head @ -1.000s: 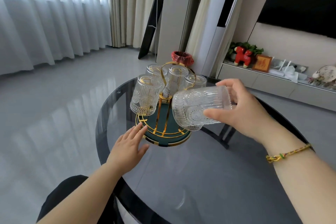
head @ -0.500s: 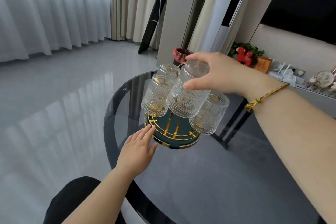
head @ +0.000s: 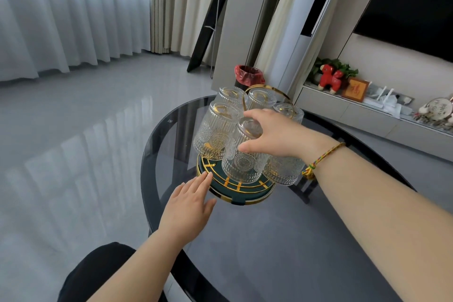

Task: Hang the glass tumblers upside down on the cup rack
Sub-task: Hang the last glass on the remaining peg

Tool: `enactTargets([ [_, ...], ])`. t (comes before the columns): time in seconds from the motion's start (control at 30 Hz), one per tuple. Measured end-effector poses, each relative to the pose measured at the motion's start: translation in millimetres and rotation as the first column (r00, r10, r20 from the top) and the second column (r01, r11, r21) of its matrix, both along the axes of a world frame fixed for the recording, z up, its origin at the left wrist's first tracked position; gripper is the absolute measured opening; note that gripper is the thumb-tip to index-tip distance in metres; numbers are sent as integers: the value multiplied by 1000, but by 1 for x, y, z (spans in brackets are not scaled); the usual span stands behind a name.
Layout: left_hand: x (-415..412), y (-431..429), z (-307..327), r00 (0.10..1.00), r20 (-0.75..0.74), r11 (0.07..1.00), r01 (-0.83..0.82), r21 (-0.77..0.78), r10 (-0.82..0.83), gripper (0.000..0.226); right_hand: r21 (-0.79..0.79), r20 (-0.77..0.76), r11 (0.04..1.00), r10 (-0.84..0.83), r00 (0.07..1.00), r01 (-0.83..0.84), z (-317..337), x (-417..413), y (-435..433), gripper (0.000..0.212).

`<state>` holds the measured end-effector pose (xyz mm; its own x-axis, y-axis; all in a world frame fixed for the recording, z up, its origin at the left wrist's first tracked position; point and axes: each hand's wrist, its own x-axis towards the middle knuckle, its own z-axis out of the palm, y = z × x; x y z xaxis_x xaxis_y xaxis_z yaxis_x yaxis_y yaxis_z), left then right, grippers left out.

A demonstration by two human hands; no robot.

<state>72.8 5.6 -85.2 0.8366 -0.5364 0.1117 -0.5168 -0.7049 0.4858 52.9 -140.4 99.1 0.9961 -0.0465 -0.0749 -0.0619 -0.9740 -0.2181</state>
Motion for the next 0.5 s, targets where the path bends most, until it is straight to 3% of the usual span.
enactTargets([
  [0.27,1,-2,-3,1000,14,999,13,48,-13,56,33,-35,999,10,999,-9,-6,3,-1,74],
  [0.5,-1,-4,-1,1000,28,998,-15,65,13,57,101,109,995,4,994,-16,-15,-10,-4,74],
])
